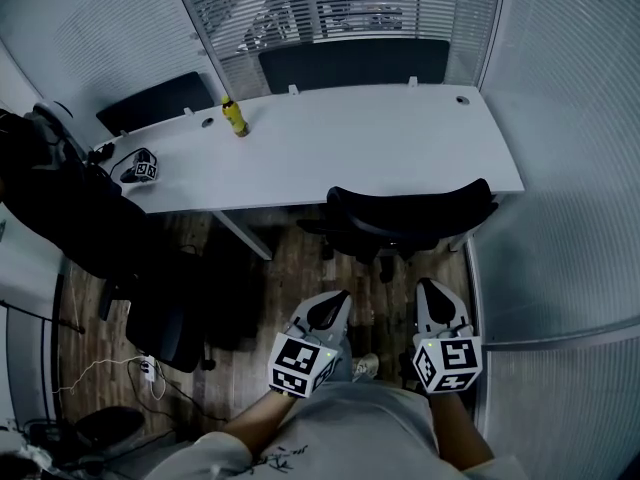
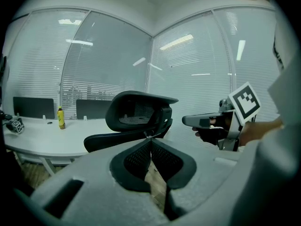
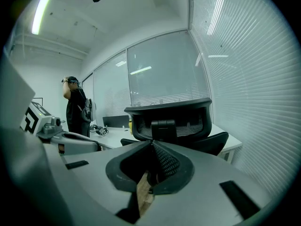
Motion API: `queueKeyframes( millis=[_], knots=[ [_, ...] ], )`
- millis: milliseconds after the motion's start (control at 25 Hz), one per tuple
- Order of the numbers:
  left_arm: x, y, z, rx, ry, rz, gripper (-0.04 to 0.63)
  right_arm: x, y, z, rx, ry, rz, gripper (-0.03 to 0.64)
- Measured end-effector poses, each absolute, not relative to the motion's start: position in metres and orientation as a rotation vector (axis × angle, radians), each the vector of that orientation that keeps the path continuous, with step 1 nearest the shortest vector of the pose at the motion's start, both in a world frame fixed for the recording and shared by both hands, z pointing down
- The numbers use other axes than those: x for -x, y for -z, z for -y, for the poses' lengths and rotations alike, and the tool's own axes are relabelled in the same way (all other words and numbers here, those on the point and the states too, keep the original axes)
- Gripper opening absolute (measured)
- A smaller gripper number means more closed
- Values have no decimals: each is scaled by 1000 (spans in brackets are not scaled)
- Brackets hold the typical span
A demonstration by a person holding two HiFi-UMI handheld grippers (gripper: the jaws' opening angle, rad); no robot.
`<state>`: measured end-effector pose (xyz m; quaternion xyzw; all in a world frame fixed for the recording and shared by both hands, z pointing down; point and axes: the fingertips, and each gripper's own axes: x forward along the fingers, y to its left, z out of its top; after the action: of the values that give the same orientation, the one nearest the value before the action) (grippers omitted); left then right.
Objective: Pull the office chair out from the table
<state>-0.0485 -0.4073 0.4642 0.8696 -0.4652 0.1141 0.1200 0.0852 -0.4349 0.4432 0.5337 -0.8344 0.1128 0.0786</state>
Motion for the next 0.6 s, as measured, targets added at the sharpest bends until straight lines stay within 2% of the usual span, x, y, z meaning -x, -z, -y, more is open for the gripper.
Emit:
queueKeyframes(
  millis=[440, 600],
  knots=[
    [64, -456, 469, -2571, -323, 1361, 14, -85, -442, 470, -1679, -361, 2456, 13],
    [75, -454, 487, -2565, -322, 1374, 28, -83, -441, 481, -1713, -367, 2436, 136]
  ],
)
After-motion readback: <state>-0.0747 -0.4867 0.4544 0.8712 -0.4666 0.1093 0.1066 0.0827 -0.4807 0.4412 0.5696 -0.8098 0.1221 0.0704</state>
